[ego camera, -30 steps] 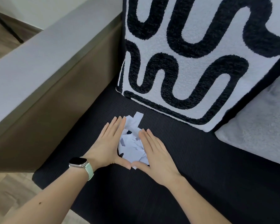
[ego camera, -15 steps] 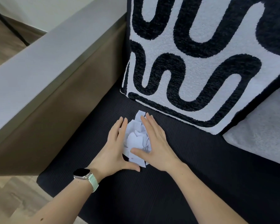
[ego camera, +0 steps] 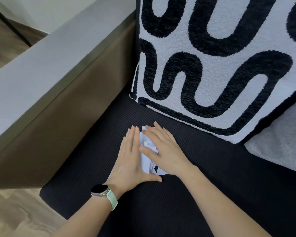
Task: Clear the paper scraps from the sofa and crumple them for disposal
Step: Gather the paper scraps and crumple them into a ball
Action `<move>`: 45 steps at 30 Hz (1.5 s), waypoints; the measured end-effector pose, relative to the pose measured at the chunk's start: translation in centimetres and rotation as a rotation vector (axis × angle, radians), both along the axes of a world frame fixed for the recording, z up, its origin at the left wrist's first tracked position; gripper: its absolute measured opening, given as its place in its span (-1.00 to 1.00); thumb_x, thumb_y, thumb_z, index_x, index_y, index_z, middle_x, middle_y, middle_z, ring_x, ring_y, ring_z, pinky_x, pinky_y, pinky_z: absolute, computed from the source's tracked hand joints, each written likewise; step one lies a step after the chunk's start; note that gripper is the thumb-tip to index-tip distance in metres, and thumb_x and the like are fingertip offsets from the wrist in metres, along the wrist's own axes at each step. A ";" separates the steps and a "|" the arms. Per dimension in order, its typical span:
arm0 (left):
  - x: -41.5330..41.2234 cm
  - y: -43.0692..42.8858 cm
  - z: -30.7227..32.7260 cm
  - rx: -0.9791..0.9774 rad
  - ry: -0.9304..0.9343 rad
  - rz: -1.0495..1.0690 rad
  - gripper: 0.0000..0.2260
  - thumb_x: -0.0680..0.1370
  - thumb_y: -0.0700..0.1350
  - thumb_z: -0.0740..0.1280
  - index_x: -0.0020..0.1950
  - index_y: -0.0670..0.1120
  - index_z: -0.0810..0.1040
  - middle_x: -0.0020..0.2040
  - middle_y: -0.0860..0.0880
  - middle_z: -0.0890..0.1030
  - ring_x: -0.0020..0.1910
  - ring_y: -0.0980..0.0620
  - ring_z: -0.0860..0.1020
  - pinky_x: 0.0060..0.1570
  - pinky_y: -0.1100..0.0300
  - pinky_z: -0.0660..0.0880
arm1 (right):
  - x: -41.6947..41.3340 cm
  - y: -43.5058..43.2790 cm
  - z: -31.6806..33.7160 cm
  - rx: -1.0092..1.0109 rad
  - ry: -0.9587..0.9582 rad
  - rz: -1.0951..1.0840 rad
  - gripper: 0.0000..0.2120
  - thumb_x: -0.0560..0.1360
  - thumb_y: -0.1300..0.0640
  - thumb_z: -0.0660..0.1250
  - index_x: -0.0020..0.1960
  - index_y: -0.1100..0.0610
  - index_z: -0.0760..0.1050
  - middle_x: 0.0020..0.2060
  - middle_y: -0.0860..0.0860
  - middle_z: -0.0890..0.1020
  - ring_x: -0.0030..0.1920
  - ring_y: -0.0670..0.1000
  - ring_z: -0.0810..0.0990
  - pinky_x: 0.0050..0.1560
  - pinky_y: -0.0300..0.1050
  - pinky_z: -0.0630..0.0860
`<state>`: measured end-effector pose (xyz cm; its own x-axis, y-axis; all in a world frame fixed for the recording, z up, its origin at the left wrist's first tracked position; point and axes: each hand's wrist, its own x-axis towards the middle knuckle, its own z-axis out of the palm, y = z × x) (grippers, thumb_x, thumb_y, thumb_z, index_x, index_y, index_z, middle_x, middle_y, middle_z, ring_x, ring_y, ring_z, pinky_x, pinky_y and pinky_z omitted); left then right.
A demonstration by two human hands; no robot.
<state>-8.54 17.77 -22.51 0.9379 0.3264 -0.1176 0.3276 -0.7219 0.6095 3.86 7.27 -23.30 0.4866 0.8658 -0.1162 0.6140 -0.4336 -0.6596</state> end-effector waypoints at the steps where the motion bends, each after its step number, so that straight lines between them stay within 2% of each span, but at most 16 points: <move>1: 0.0 0.0 -0.1 -0.004 0.002 0.001 0.32 0.16 0.48 0.41 0.51 -0.01 -0.45 0.53 0.15 -0.41 0.53 0.17 -0.41 0.52 0.15 -0.32 | -0.1 -0.3 0.0 0.027 0.049 -0.004 -0.23 0.49 -0.46 -0.05 0.51 -0.01 0.27 0.52 -0.21 0.25 0.58 -0.21 -0.07 0.59 -0.09 -0.08; 5: 0.0 0.0 -0.2 -0.007 0.025 -0.006 0.29 0.15 0.47 0.41 0.52 0.01 -0.38 0.58 0.13 -0.26 0.56 0.19 -0.32 0.56 0.11 -0.26 | -0.7 -1.6 0.1 0.172 0.182 -0.119 -0.46 0.57 -0.27 0.08 0.42 0.00 0.39 0.47 -0.19 0.32 0.56 -0.22 0.06 0.55 -0.14 0.10; 8: 0.2 -0.1 -0.2 0.006 0.015 -0.017 0.27 0.15 0.49 0.40 0.53 0.01 -0.33 0.55 0.18 -0.24 0.54 0.26 -0.32 0.54 0.17 -0.28 | -1.8 -2.1 -0.4 0.145 0.044 -0.236 -0.30 0.55 -0.37 -0.11 0.51 0.03 0.28 0.55 -0.11 0.21 0.58 -0.15 0.00 0.58 -0.10 0.02; 10: 0.3 -0.2 -0.3 0.003 -0.030 -0.017 0.21 0.20 0.47 0.38 0.55 -0.03 -0.24 0.56 0.17 -0.16 0.52 0.33 -0.30 0.53 0.24 -0.25 | -2.7 -1.7 -0.8 0.104 -0.040 -0.266 -0.25 0.55 -0.36 -0.22 0.55 0.05 0.23 0.55 -0.09 0.26 0.59 -0.14 0.00 0.58 -0.07 0.00; 13: 0.6 -0.7 -0.7 -0.006 -0.087 -0.004 0.03 0.32 0.33 0.38 0.59 -0.15 0.00 0.56 0.08 0.05 0.54 0.34 -0.15 0.49 0.38 -0.15 | -3.3 -1.0 -1.4 0.122 -0.071 -0.314 -0.26 0.58 -0.32 -0.27 0.51 0.05 0.31 0.52 -0.10 0.32 0.58 -0.14 0.06 0.56 -0.07 0.05; 15: 0.6 -0.8 -1.0 -0.018 -0.103 0.016 -0.07 0.40 0.25 0.36 0.58 -0.20 0.09 0.55 0.03 0.13 0.55 0.23 -0.01 0.51 0.35 -0.06 | -3.6 -0.8 -1.4 0.139 -0.052 -0.334 -0.25 0.58 -0.30 -0.29 0.47 0.05 0.37 0.50 -0.10 0.35 0.57 -0.15 0.09 0.56 -0.09 0.05; 17: 0.5 -1.0 -1.1 -0.052 -0.121 0.021 -0.18 0.47 0.16 0.36 0.59 -0.15 0.11 0.56 0.04 0.17 0.55 0.19 0.07 0.51 0.28 0.04 | -4.2 -0.7 -1.3 0.164 -0.014 -0.356 -0.26 0.58 -0.30 -0.28 0.46 0.05 0.39 0.48 -0.12 0.38 0.56 -0.17 0.11 0.55 -0.12 0.06; 20: 0.1 -1.7 -1.2 -0.079 -0.152 0.011 -0.27 0.52 -0.07 0.40 0.59 -0.05 0.08 0.45 0.20 0.14 0.49 0.31 0.09 0.42 0.45 0.10 | -5.5 -0.9 -1.0 0.226 0.061 -0.419 -0.29 0.59 -0.29 -0.23 0.42 0.06 0.43 0.38 -0.15 0.48 0.52 -0.19 0.21 0.52 -0.20 0.11; 23: -0.5 -2.5 -1.3 -0.118 -0.143 0.036 -0.29 0.52 -0.12 0.40 0.58 -0.01 0.11 0.30 0.29 0.15 0.38 0.26 0.21 0.25 0.58 0.23 | -6.6 -1.2 -0.6 0.278 0.103 -0.479 -0.35 0.61 -0.29 -0.16 0.31 0.06 0.50 0.24 -0.16 0.55 0.39 -0.15 0.38 0.43 -0.17 0.26; 26: -0.7 -3.2 -1.1 -0.182 -0.145 0.073 -0.34 0.52 -0.11 0.40 0.54 0.04 0.16 0.26 0.20 0.23 0.29 0.26 0.31 0.17 0.55 0.32 | -6.9 -1.3 -0.3 0.280 0.089 -0.528 -0.60 0.62 -0.14 0.00 0.13 0.03 0.53 0.00 -0.16 0.56 0.07 -0.15 0.48 0.22 -0.10 0.41; 30: -0.5 -3.8 0.0 -0.245 -0.190 0.121 -0.49 0.48 0.08 0.28 0.41 0.19 0.23 0.20 0.28 0.30 0.17 0.21 0.44 0.09 0.41 0.43 | -6.9 -1.2 -0.2 0.336 0.054 -0.582 -0.69 0.60 -0.07 0.07 -0.03 0.06 0.51 -0.16 -0.17 0.52 -0.10 -0.11 0.46 0.02 -0.07 0.47; 33: -0.2 -4.0 0.6 -0.240 -0.177 0.141 -0.61 0.48 0.09 0.28 0.29 0.26 0.31 0.09 0.29 0.34 0.06 0.16 0.49 -0.01 0.23 0.52 | -6.8 -0.9 -0.2 0.389 0.024 -0.641 -0.67 0.59 -0.05 0.08 -0.14 0.11 0.50 -0.26 -0.15 0.51 -0.20 -0.06 0.49 -0.12 -0.04 0.51; 36: -0.5 -4.4 1.2 -0.278 -0.202 0.153 -0.71 0.51 -0.04 0.33 0.16 0.23 0.39 0.02 0.26 0.38 -0.01 0.10 0.49 -0.02 0.13 0.52 | -6.7 -0.8 -0.4 0.435 0.013 -0.674 -0.65 0.58 -0.03 0.09 -0.21 0.15 0.49 -0.35 -0.12 0.48 -0.31 -0.02 0.50 -0.30 0.01 0.51; 39: -1.4 -4.6 1.8 -0.329 -0.243 0.178 -0.64 0.51 -0.20 0.38 0.13 0.21 0.41 0.00 0.16 0.45 -0.03 0.04 0.51 -0.08 0.18 0.52 | -7.1 -0.9 -0.2 0.486 0.044 -0.656 -0.63 0.57 -0.04 0.11 -0.27 0.16 0.45 -0.42 -0.06 0.48 -0.37 -0.02 0.48 -0.39 0.00 0.48; 43: -3.1 -4.5 3.4 -0.350 -0.315 0.227 -0.55 0.49 -0.28 0.43 0.13 0.24 0.43 0.01 0.11 0.51 -0.01 0.03 0.56 -0.13 0.30 0.54 | -8.4 -0.4 1.9 0.556 0.048 -0.619 -0.70 0.56 -0.01 0.13 -0.31 0.05 0.34 -0.43 -0.17 0.36 -0.41 -0.12 0.38 -0.41 -0.24 0.34; 45: -4.0 -4.1 4.4 -0.354 -0.341 0.256 -0.53 0.47 -0.28 0.44 0.13 0.25 0.44 0.01 0.12 0.51 -0.01 0.04 0.56 -0.14 0.31 0.54 | -9.3 0.2 2.9 0.568 0.045 -0.602 -0.70 0.56 -0.01 0.13 -0.32 0.07 0.35 -0.43 -0.18 0.35 -0.41 -0.13 0.37 -0.41 -0.27 0.33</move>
<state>-12.50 13.64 -18.08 0.8378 0.5450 0.0345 0.2078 -0.3766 0.9028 -5.39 7.44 -20.36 0.8911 0.3911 0.2301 0.3510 -0.2727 -0.8958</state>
